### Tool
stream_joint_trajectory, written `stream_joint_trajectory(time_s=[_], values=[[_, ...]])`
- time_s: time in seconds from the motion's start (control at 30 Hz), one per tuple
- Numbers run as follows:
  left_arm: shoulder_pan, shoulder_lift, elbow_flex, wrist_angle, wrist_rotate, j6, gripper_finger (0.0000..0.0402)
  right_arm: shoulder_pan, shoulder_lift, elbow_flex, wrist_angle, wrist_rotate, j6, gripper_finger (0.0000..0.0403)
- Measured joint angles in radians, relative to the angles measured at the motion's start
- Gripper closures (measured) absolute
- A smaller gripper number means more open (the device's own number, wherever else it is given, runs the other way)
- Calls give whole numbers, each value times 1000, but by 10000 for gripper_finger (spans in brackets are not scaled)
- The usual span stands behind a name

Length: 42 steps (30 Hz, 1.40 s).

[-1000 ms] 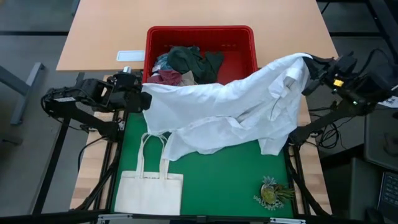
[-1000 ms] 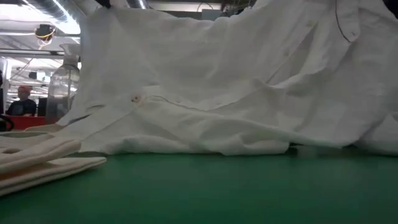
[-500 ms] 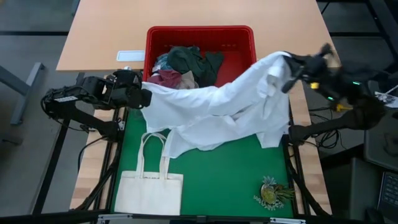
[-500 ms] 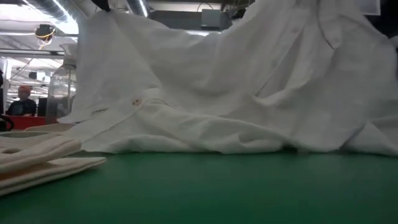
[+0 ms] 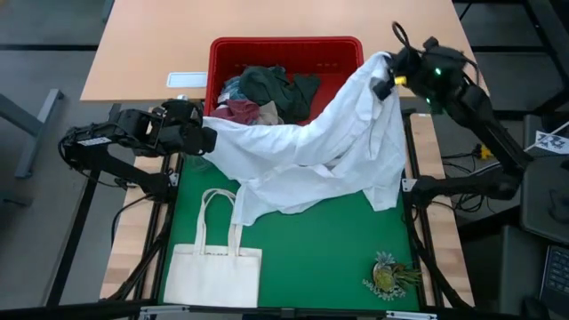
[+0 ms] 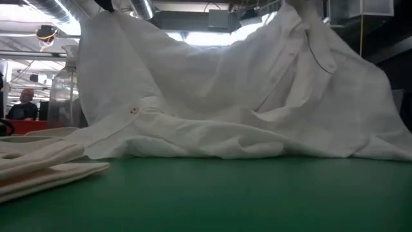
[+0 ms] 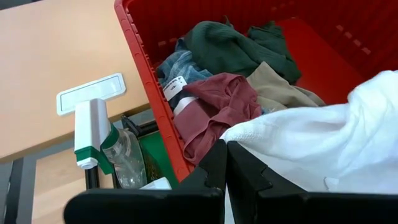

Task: Fold Laundry from Bin
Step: Fold the white polo shirt

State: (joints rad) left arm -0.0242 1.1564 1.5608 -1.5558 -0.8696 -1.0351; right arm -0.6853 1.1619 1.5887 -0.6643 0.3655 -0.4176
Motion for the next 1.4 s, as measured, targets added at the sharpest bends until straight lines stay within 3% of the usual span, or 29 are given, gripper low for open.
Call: stream_joint_trajectory(time_s=[0.17, 0.33, 0.57, 0.8, 1.0, 1.23, 1.4], values=[[0, 0, 0, 0, 0, 0, 401, -131, 72, 0, 17, -212, 23, 400], [0, 0, 0, 0, 0, 0, 401, -201, 165, 0, 31, -246, -6, 400], [0, 0, 0, 0, 0, 0, 401, -253, 270, 0, 31, -246, -7, 400], [0, 0, 0, 0, 0, 21, 401, -251, 288, 0, 33, -227, -10, 399], [0, 0, 0, 0, -1, 69, 400, -251, 288, 0, 35, -176, -12, 357], [0, 0, 0, 1, -19, 138, 345, -251, 288, 0, 35, -115, -95, 291], [0, 0, 0, 1, -58, 160, 305, -251, 288, 0, 35, -7, -149, 271]])
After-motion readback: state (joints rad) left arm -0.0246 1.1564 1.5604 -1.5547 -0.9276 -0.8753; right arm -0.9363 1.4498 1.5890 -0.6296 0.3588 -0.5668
